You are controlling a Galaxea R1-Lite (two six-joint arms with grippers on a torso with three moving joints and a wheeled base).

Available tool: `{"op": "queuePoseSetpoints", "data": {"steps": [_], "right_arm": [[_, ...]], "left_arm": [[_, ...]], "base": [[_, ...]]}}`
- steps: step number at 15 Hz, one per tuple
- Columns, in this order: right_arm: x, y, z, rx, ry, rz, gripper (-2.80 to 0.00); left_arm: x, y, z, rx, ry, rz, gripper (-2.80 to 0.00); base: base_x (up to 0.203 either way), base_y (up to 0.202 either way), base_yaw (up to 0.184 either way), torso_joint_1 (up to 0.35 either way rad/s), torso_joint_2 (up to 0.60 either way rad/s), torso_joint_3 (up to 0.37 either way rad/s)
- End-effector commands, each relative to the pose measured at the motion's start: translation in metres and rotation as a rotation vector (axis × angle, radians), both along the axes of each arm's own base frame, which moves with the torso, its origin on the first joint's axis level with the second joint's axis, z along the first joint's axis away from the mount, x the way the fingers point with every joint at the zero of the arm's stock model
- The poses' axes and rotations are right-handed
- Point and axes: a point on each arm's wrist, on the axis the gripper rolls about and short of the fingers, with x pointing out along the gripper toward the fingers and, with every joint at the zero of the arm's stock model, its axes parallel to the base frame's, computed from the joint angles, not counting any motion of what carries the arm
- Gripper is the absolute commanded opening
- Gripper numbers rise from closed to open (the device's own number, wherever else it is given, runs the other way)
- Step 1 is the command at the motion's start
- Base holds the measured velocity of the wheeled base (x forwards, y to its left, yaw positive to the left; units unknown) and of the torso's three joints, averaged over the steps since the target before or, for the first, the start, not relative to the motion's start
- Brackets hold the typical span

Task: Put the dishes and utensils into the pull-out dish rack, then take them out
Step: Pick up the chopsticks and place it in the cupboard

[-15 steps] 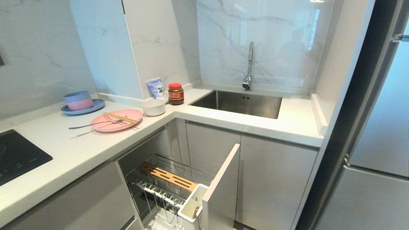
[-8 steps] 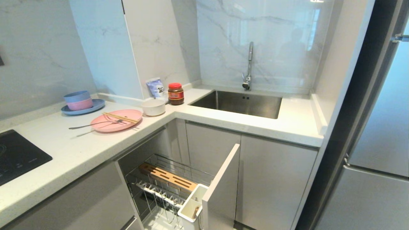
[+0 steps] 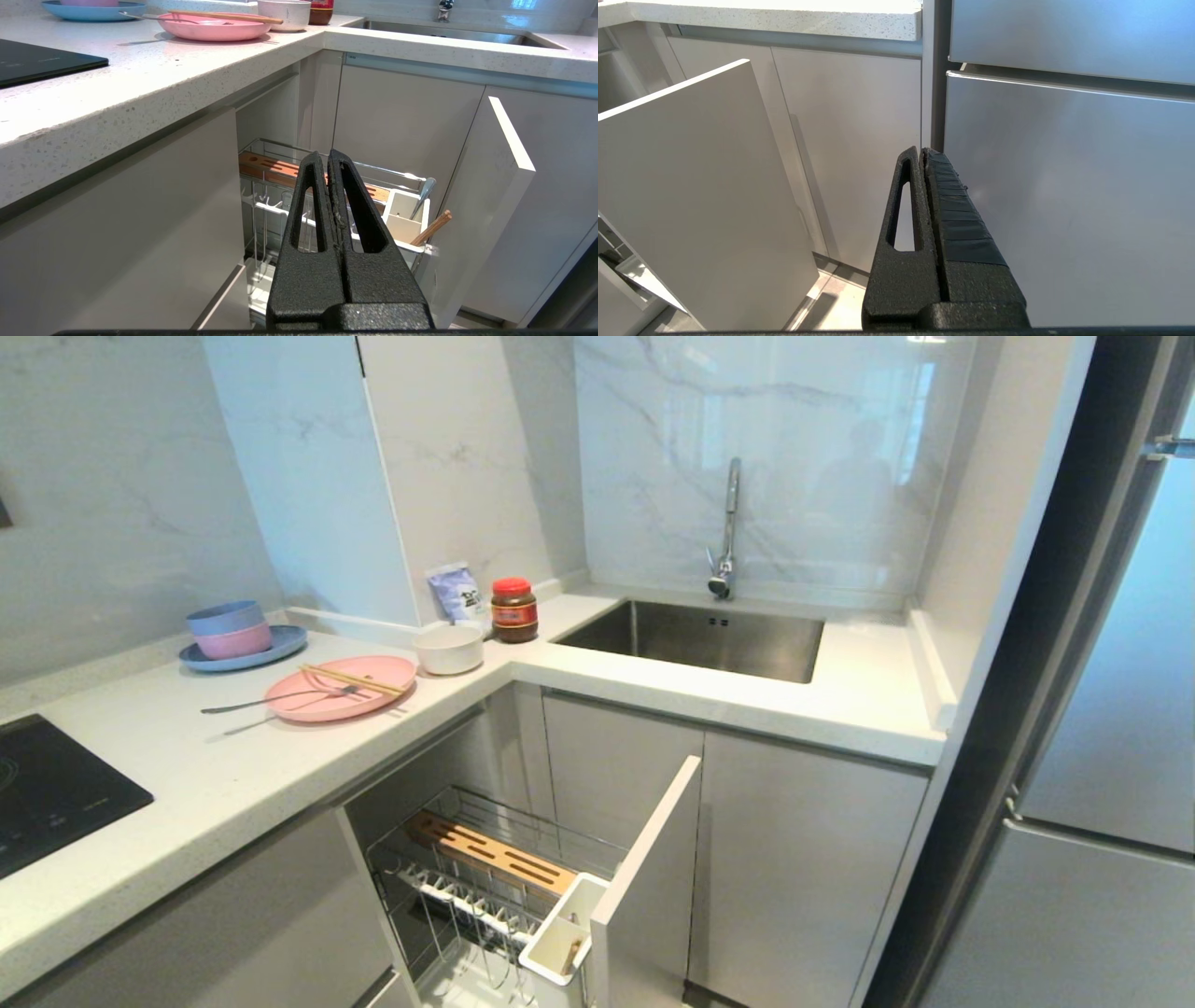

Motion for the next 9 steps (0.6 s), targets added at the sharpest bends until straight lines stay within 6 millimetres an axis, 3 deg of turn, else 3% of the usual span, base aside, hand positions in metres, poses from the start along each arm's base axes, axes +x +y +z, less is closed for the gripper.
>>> {"op": "queuePoseSetpoints", "data": {"steps": [1,9], "right_arm": [[-0.0001,0.0,-0.0002,0.0,-0.002,0.0,-2.8],[-0.0001,0.0,-0.0004,0.0,-0.001,0.0,-2.8]], "left_arm": [[0.0019,0.0,-0.0061,-0.001,0.025,-0.001,-2.8],[0.0019,-0.0001,-0.0063,0.002,0.028,-0.004,-2.8]], "base": [[0.0,0.0,0.0,0.0,0.0,0.0],[0.0,0.0,0.0,0.002,0.0,-0.166]]}}
